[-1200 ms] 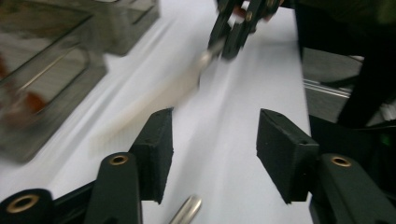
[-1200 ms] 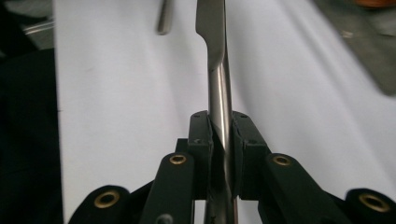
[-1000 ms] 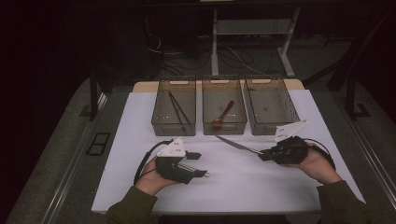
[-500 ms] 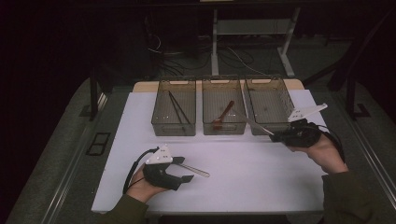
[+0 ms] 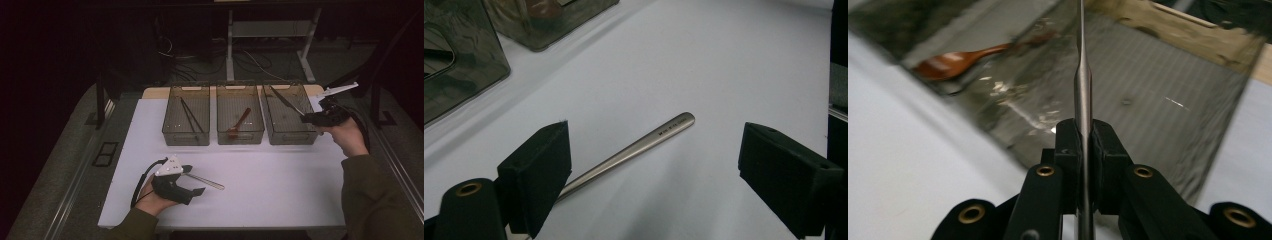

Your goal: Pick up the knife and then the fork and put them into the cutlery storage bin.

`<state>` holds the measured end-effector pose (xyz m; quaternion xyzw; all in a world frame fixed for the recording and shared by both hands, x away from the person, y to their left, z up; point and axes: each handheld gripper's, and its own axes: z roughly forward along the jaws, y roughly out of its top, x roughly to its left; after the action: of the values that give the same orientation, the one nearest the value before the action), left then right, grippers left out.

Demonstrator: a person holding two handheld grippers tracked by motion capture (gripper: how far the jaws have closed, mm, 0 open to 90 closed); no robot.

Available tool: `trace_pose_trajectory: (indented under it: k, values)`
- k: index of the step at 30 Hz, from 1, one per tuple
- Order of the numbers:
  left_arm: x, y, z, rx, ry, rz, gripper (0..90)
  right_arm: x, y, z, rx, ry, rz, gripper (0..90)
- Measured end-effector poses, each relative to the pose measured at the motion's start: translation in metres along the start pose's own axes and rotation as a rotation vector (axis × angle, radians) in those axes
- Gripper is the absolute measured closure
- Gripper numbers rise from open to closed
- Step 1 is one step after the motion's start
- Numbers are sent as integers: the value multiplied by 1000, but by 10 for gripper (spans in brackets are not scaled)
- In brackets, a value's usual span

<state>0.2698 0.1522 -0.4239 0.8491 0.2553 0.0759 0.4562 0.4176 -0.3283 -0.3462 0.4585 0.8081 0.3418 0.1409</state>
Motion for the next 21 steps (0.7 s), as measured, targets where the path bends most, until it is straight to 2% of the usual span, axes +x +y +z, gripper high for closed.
trace_pose_trajectory:
  k: [7,10,13,17,21]
  values:
    - [0,0,1,7,-14,8,129,-19,8,32,77,-55,66,836]
    - [0,0,1,10,-21,11,130,-23,8,43,106,-58,85,835]
    - [-1,1,1,12,-21,11,130,-24,11,47,113,-62,90,835]
    - [-2,2,1,13,-19,18,131,-23,14,53,159,-82,77,835]
    - [-2,1,1,11,-23,13,131,-27,15,62,195,-89,84,834]
